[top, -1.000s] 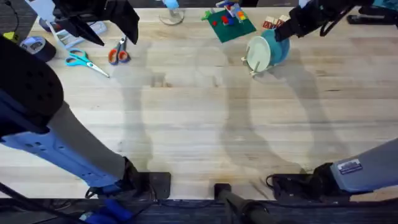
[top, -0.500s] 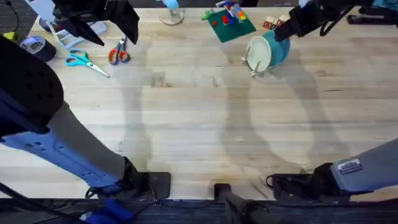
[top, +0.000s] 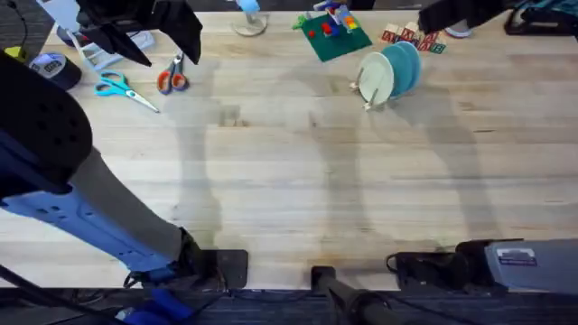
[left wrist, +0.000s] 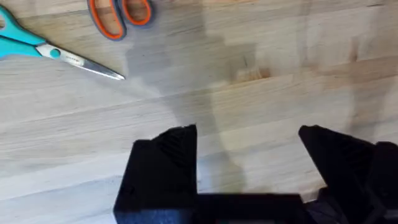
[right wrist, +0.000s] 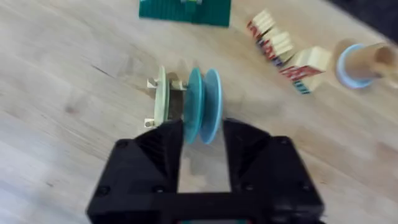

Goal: Pick up the plates from the table one by one and place each into a slot on the dish rack.

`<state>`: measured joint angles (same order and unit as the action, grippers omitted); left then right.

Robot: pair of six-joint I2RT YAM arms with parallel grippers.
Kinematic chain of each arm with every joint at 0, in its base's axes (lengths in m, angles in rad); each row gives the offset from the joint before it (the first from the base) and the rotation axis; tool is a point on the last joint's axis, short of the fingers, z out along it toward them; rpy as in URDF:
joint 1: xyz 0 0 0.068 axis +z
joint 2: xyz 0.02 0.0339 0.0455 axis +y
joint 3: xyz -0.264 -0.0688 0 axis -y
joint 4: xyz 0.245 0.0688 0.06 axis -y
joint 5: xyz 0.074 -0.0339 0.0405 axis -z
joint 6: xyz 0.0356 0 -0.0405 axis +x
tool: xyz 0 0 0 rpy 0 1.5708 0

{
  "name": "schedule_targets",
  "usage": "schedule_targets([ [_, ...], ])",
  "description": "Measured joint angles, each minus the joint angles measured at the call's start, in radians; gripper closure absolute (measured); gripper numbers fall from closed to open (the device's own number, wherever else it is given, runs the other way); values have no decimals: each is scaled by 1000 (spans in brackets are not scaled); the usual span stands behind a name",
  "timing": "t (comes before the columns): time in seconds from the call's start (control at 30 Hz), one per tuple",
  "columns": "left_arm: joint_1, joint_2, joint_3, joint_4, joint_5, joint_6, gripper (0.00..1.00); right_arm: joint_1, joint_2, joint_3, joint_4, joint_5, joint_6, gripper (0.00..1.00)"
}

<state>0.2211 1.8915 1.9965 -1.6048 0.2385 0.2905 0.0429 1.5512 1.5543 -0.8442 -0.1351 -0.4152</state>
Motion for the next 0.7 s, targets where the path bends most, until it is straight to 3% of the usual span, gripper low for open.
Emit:
schedule_targets([
  [0.07,0,0,0,0,0,0,6,0,-48,1,-2,0,1,459],
  [0.2,0,0,0,0,0,0,6,0,-135,1,-4,0,-1,41],
  [0.47,0,0,0,0,0,0,6,0,-263,3,-86,0,0,6],
  [0.7,0,0,0,0,0,0,6,0,-271,6,-179,0,0,6],
])
